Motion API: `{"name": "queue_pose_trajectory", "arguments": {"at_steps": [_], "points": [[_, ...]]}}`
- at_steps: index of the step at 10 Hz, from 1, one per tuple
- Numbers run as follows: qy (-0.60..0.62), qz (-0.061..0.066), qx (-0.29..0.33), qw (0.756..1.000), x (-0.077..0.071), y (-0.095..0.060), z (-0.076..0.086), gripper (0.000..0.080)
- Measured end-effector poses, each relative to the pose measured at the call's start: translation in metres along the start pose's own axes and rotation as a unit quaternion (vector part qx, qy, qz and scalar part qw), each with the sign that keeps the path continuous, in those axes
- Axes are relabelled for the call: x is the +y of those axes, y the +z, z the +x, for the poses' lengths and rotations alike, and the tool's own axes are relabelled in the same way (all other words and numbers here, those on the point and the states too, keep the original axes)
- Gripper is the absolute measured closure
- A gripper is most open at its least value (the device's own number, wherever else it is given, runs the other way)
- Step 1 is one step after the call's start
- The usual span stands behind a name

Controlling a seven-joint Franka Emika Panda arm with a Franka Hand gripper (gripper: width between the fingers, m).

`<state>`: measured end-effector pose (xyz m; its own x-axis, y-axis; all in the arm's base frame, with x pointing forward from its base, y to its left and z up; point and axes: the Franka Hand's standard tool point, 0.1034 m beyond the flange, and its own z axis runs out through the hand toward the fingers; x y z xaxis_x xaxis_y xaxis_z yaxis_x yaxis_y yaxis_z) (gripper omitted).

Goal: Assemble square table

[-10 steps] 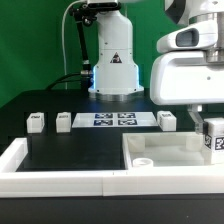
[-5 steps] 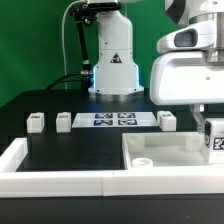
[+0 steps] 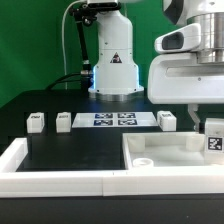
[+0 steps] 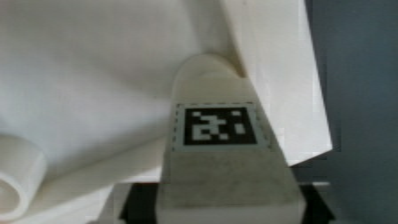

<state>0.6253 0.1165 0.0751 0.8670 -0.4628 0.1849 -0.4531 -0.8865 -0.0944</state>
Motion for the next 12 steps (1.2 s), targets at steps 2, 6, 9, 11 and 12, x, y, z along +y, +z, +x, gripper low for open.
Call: {"name": "queue_pose_trajectory", "arguments": {"at_steps": [2,6,9,11,12], "points": [[0.09,-0.001,0.0,0.996,0.0015,0.0002,-0.0005,0.0509],[0.302,-0.011,0.004,0.953,0.002,0.0,-0.0052,0.0507],[0.385,-0.016,-0.007,0.923,0.0021,-0.0004,-0.0059,0.0506],[0.414,-0.015,-0.012,0.91,0.0029,-0.0006,-0.0056,0.0506],[0.433,-0.014,-0.013,0.901,0.002,-0.0005,-0.0064,0.0506]]}}
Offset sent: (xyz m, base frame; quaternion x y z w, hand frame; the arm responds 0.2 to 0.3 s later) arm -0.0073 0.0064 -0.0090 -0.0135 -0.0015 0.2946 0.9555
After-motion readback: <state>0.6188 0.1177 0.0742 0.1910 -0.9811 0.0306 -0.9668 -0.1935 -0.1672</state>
